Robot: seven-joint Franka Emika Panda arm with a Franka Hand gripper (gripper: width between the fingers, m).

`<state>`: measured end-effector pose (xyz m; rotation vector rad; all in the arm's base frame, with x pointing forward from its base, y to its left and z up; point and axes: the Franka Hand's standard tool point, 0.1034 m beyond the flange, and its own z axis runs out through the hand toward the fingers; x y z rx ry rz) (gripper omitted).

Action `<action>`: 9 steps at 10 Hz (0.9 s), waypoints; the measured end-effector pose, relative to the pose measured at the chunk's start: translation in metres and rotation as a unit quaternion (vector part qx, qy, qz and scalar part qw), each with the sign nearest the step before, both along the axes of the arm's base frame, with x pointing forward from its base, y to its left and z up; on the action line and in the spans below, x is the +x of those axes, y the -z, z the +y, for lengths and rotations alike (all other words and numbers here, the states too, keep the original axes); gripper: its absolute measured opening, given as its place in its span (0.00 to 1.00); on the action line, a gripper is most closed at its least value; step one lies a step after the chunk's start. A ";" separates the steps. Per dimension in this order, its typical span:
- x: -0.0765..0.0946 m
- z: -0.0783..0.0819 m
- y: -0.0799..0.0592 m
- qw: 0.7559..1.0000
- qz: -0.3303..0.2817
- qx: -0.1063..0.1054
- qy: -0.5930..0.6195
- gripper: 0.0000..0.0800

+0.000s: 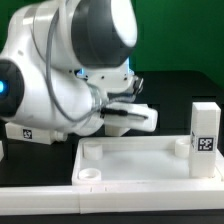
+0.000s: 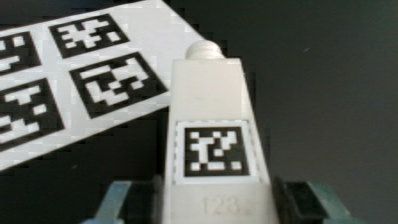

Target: Assemble desk

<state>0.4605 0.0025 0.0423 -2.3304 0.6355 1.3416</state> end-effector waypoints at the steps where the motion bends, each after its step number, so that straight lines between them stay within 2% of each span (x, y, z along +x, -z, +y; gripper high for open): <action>1: 0.015 -0.002 -0.018 0.999 -0.032 -0.006 0.000 0.36; 2: 0.030 -0.003 -0.039 0.997 -0.074 -0.013 -0.001 0.36; 3: 0.037 -0.005 -0.048 0.995 -0.102 -0.018 -0.001 0.36; 4: 0.048 -0.009 -0.046 0.990 -0.136 -0.031 0.002 0.36; 6: 0.053 -0.008 -0.046 0.978 -0.196 -0.070 0.011 0.36; 7: 0.055 -0.010 -0.055 0.975 -0.209 -0.074 0.014 0.36; 9: 0.088 -0.022 -0.098 0.954 -0.292 -0.072 -0.010 0.36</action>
Offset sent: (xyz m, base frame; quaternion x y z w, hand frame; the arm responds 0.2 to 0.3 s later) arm 0.0446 -0.0110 0.0210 0.0318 0.1969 -0.0766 0.9769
